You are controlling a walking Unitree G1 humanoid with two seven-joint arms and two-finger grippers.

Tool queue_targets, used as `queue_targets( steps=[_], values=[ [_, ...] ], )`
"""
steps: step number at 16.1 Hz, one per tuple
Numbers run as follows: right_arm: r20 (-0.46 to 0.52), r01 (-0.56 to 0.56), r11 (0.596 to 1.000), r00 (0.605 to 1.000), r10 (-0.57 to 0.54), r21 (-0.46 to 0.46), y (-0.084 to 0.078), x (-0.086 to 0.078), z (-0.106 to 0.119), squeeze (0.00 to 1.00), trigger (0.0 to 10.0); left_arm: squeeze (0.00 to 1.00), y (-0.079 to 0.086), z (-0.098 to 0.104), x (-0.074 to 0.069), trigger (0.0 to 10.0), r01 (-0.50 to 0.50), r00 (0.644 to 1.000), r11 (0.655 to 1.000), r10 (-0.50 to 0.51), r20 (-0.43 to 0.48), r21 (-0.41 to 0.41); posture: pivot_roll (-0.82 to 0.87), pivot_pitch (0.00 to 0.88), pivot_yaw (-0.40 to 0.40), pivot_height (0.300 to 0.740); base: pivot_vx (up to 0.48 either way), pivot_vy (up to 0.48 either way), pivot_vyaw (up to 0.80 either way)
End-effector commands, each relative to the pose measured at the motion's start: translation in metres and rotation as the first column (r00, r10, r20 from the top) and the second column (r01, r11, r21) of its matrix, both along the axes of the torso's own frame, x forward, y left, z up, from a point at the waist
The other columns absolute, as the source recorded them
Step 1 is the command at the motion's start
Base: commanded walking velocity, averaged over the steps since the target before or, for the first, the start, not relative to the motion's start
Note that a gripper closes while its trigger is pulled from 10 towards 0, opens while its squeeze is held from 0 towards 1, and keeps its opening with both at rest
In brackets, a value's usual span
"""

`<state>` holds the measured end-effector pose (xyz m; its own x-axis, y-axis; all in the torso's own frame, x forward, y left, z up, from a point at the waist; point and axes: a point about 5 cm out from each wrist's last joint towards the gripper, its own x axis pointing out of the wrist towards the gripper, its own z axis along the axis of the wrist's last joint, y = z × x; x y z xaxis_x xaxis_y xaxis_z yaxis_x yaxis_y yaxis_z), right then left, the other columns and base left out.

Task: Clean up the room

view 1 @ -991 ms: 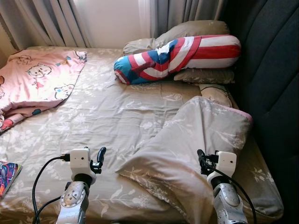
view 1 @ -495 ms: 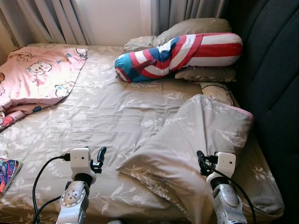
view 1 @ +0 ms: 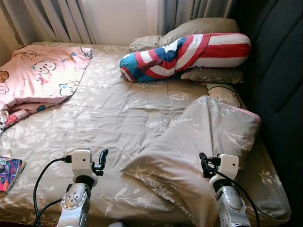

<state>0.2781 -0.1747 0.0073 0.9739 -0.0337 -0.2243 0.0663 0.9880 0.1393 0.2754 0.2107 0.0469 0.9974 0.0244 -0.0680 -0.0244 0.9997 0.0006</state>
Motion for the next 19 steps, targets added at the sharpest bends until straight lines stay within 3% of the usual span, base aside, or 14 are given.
queue_targets(
  steps=[1,9,19],
  values=[
    [0.003,0.001,1.000,1.000,-0.001,0.001,0.0001,0.0009,0.0010,0.00,10.0,0.00,0.0003,0.0056,0.0019,10.0,0.004,1.000,1.000,-0.004,0.020,0.004,0.01,0.082,-0.025,0.675,0.000,0.000,0.00],
    [-0.002,0.026,0.999,1.000,-0.026,-0.019,-0.0086,0.0072,0.0055,0.00,10.0,0.00,-0.0021,0.0089,0.0049,10.0,0.012,1.000,1.000,-0.011,0.025,-0.003,0.00,0.107,-0.036,0.657,0.000,0.000,0.00],
    [0.004,0.045,0.999,0.999,-0.045,0.001,-0.0069,0.0062,0.0049,0.00,10.0,0.00,-0.0055,0.0076,0.0041,10.0,0.039,0.999,0.999,-0.039,0.016,0.001,0.01,0.097,-0.031,0.657,0.000,0.000,0.00]
  ],
)
